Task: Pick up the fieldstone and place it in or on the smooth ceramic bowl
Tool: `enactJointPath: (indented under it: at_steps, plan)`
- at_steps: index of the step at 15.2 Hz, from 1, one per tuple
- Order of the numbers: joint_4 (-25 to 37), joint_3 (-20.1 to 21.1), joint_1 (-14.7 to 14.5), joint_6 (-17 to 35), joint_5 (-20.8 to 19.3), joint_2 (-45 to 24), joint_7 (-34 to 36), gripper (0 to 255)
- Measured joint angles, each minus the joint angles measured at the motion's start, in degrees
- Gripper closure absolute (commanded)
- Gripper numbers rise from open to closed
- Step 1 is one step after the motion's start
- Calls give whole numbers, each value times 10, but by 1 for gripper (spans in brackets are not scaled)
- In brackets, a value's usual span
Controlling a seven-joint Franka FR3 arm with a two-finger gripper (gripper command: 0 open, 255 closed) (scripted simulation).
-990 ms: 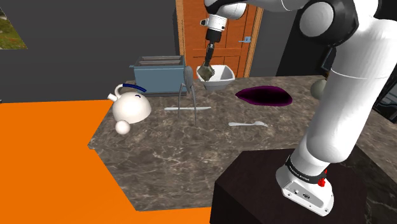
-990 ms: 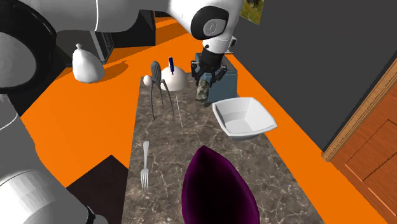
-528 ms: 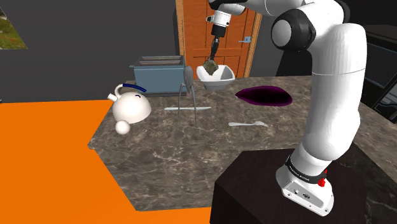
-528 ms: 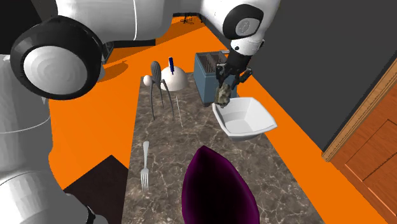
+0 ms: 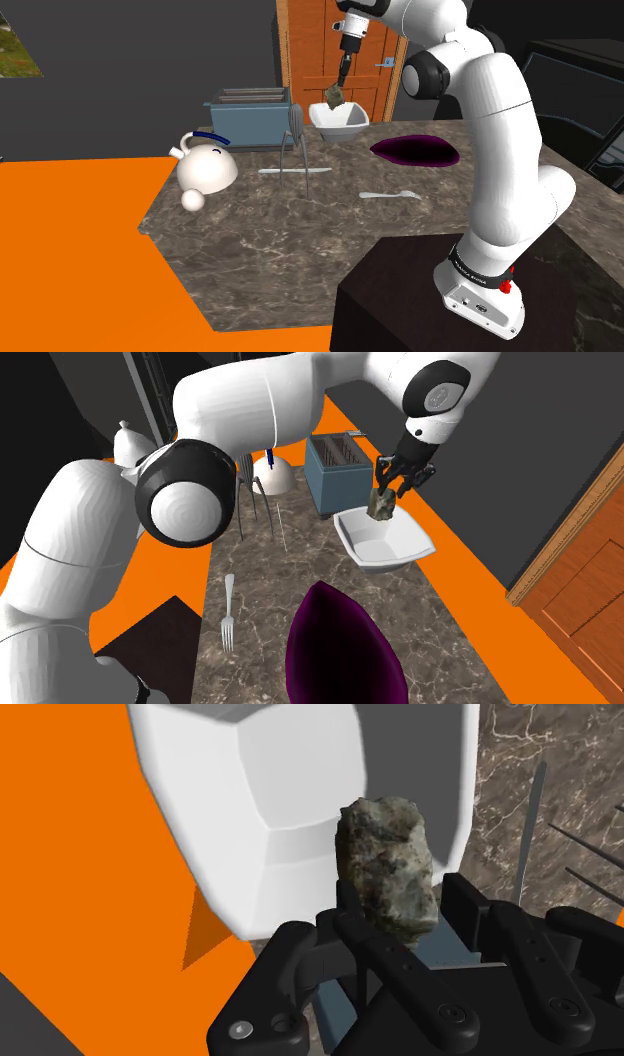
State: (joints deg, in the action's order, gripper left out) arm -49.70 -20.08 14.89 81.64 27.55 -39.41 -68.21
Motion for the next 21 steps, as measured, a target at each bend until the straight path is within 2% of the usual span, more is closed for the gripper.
enactJointPath:
  at_steps: [3, 9, 10, 11, 12, 14, 16, 18, 19, 21]
  plan:
    - [-20, -1, -2, 18, 0, -1, -9, 255]
    - [-100, -5, -19, 75, -4, 19, -27, 255]
    - [-101, -5, -19, 75, -4, 19, -27, 0]
    - [-101, -5, -19, 75, -4, 19, -27, 0]
    - [-131, -16, -37, 94, -10, 31, 2, 0]
    - [-185, -52, -91, 140, -26, 45, 168, 0]
    - [-226, -92, -147, 174, -41, 42, 378, 0]
    - [-234, -131, -191, 176, -48, 19, 596, 0]
    - [-224, -144, -203, 168, -46, 3, 685, 0]
    - [-226, -154, -215, 173, -43, -12, 756, 0]
